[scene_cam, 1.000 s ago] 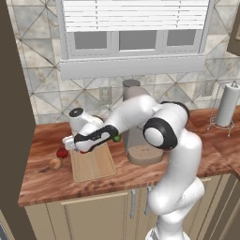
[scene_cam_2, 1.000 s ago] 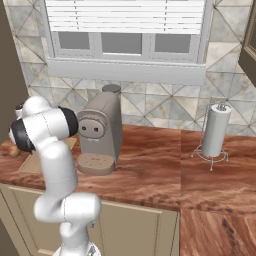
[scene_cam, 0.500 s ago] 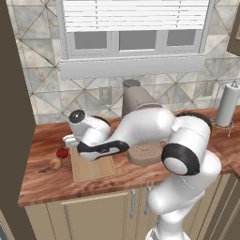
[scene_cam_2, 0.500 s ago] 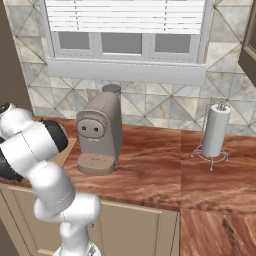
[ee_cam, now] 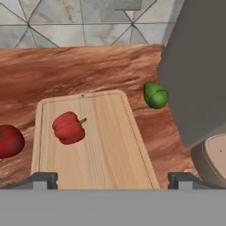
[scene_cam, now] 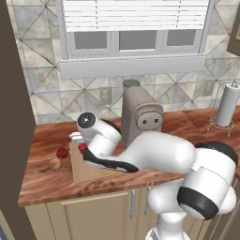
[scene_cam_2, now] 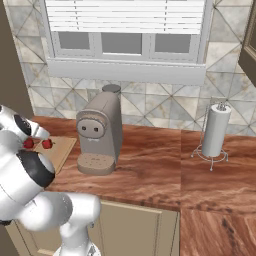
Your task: Place the avocado, onion, tomato, and bell pepper on the cutting board.
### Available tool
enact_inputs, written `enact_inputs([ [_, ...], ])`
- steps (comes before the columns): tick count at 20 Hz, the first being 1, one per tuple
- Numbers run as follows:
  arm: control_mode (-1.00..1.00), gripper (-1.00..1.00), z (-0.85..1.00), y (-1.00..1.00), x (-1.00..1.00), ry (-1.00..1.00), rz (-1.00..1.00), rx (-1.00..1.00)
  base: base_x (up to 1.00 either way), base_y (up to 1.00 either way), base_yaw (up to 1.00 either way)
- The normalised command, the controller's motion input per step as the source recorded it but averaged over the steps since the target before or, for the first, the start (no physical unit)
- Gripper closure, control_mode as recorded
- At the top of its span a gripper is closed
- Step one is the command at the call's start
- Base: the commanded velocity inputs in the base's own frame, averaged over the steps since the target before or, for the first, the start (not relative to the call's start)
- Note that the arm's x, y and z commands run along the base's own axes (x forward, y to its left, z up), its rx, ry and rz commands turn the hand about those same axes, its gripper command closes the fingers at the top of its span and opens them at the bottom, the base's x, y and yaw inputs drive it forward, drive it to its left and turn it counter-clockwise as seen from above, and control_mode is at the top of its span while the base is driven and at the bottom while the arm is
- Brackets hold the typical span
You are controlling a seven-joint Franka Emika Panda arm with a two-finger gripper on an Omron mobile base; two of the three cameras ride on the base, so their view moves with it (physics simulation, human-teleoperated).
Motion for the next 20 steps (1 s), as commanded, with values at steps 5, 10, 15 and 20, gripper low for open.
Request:
enact_inputs([
  [5, -1.00, -1.00, 0.28, -0.47, -0.51, -0.01, 0.07, 0.00, 0.00, 0.00, 0.00],
  [10, -1.00, -1.00, 0.17, -0.33, -0.36, -0.03, 0.15, -0.02, 0.00, 0.00, 0.00],
  [15, -1.00, -1.00, 0.21, -0.19, -0.14, -0.18, 0.14, -0.13, 0.00, 0.00, 0.00],
  [20, -1.00, -1.00, 0.12, 0.00, 0.01, 0.02, 0.24, -0.21, 0.00, 0.00, 0.00],
])
